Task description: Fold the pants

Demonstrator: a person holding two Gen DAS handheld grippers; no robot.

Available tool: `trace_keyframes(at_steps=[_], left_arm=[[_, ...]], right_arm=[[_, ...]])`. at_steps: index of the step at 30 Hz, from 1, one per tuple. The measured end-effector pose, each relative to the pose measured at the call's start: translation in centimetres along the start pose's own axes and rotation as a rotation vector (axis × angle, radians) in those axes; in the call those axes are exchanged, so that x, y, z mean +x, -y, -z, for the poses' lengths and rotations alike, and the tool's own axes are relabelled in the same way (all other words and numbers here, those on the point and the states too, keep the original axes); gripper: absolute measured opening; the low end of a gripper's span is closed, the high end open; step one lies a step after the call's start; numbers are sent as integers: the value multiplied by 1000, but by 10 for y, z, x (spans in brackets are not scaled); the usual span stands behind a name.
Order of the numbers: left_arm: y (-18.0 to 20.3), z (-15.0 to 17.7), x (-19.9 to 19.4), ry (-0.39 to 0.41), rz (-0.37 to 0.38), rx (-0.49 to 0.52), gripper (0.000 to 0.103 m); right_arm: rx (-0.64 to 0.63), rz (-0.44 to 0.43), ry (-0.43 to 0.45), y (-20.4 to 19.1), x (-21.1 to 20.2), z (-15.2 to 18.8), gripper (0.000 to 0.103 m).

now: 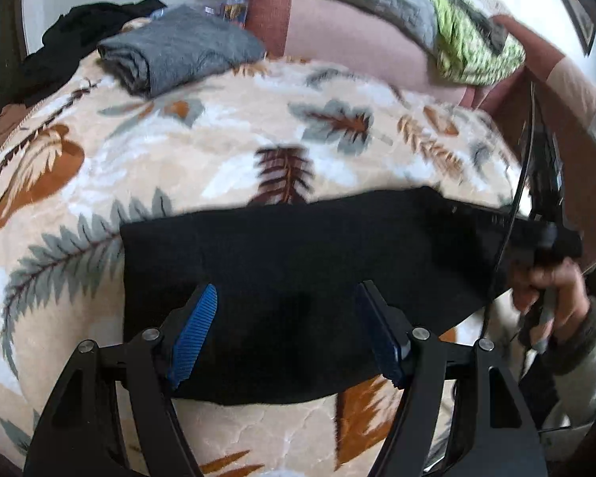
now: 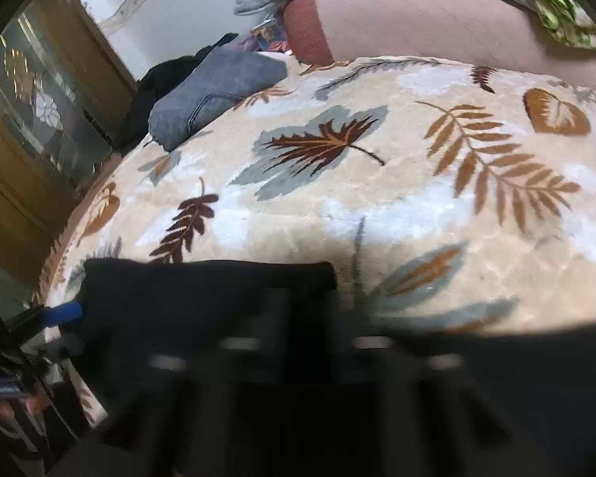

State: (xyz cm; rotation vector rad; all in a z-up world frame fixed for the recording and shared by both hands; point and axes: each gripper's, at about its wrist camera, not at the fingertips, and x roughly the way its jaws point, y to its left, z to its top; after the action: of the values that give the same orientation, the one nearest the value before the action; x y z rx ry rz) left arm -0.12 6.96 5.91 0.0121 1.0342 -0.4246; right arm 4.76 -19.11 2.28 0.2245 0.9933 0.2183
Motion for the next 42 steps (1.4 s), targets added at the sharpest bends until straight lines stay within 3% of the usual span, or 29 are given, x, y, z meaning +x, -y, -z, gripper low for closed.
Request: trace_keyframes(at_steps=[4,10,19,24,27,34,42], left_arm=[[-2,12,2,20,-38,14,72],[-3,20,10,43,-51,-4,74],[7,15,1,50,-98,-4,74],[22,11,-8,72,-103,12,75],[34,7,-12,90,-89,21,82],[71,-2,-8,85,-36,59,83],[124,-13,25,22,73,101,83]], right_arm=[[-20,6,71,-1,-17,-1,8],[-22,59,10,0,11,6,10],[0,4,102,7,-48,14,20],[1,15,110,18,-70,30,26],[18,21,105,28,-80,43,32],[74,102,120,67,-109,78,36],[327,191,179,155,-164,127,39]])
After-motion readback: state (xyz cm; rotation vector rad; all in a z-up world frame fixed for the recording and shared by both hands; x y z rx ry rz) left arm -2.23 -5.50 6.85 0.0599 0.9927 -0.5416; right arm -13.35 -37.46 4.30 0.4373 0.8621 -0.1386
